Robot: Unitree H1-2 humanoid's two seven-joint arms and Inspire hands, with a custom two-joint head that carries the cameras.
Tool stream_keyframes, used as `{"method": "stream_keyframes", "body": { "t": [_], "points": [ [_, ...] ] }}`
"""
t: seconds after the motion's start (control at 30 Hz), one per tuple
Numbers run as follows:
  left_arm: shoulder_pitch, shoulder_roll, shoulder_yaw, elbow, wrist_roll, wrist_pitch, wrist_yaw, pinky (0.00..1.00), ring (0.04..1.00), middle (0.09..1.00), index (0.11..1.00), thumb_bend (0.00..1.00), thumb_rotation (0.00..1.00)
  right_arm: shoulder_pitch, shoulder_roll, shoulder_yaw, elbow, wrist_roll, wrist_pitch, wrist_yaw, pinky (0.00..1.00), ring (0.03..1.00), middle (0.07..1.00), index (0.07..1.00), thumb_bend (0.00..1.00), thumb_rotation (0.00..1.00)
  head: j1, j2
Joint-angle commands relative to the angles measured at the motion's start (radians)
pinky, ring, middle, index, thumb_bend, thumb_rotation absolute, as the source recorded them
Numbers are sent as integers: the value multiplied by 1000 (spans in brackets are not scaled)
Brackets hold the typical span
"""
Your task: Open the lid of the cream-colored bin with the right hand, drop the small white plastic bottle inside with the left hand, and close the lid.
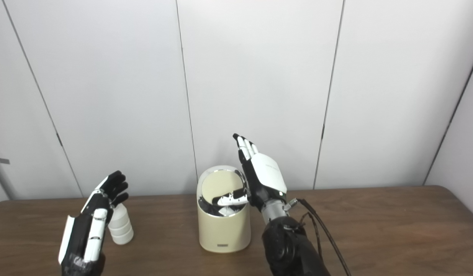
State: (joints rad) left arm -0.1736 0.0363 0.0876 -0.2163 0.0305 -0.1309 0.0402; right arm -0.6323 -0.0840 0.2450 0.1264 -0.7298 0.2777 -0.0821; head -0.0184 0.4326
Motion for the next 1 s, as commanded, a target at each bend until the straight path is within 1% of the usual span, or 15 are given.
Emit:
{"method": "stream_keyframes", "body": {
  "t": [0.0, 0.03, 0.07, 0.13, 0.27, 0.3, 0.33, 0.4, 0.43, 0.53, 0.8, 0.87, 0.97],
  "points": [
    [-27, 0, -2, -36, 4, -14, 8, 843, 871, 884, 882, 418, 855, -27, -15, -3, -9, -17, 31, 6, 954, 1000, 1000, 1000, 803, 0, -2, 1],
    [-27, 0, -2, -34, 4, -15, 8, 841, 870, 883, 881, 416, 855, -27, -13, -7, -7, -8, 25, 5, 955, 1000, 1000, 1000, 803, 7, -2, 0],
    [-28, 0, -2, -33, 3, -16, 7, 841, 870, 883, 881, 415, 856, -26, -12, -11, -7, 0, 24, 6, 953, 1000, 1000, 1000, 804, 35, -2, 0],
    [-30, 0, -1, -31, 0, -18, 7, 837, 868, 882, 880, 417, 854, -26, -10, -15, -6, 10, 25, 9, 958, 1000, 1000, 1000, 803, 173, -2, 0],
    [-31, 2, -2, -28, 7, -19, 8, 835, 868, 883, 881, 412, 861, -24, -14, -16, -10, 32, 25, 28, 980, 1000, 1000, 1000, 781, 407, -2, 0],
    [-31, 2, -2, -27, 9, -20, 8, 835, 869, 883, 882, 412, 863, -24, -18, -15, -9, 41, 23, 37, 984, 1000, 1000, 1000, 776, 441, -1, -2],
    [-30, 2, -2, -28, 10, -19, 9, 834, 868, 883, 882, 413, 863, -23, -22, -13, -9, 49, 24, 46, 989, 1000, 1000, 1000, 786, 525, -1, -2],
    [-29, 2, -2, -29, 10, -18, 8, 836, 869, 883, 882, 413, 865, -22, -27, -11, -11, 58, 23, 58, 983, 1000, 1000, 1000, 821, 654, -1, -1],
    [-29, 2, -2, -29, 10, -18, 8, 836, 869, 883, 883, 412, 865, -20, -29, -11, -12, 62, 19, 60, 981, 1000, 1000, 1000, 825, 666, 0, -1],
    [-29, 2, -3, -31, 5, -16, 6, 842, 871, 886, 886, 412, 863, -14, -33, -14, -12, 83, -8, 57, 966, 1000, 1000, 997, 850, 753, 0, -1],
    [-29, 4, -1, -28, 7, -18, 7, 833, 870, 885, 884, 405, 864, 6, -38, -21, -18, 130, -69, 34, 956, 1000, 1000, 1000, 858, 779, -1, 0],
    [-29, 4, -1, -28, 9, -19, 7, 827, 868, 884, 884, 403, 865, 13, -41, -26, -23, 146, -90, 33, 975, 1000, 1000, 1000, 861, 815, -1, 0],
    [-28, 5, -2, -27, 11, -16, 7, 829, 867, 883, 883, 405, 866, 26, -43, -36, -39, 172, -113, 37, 985, 1000, 1000, 1000, 855, 846, 0, 0]
  ]
}}
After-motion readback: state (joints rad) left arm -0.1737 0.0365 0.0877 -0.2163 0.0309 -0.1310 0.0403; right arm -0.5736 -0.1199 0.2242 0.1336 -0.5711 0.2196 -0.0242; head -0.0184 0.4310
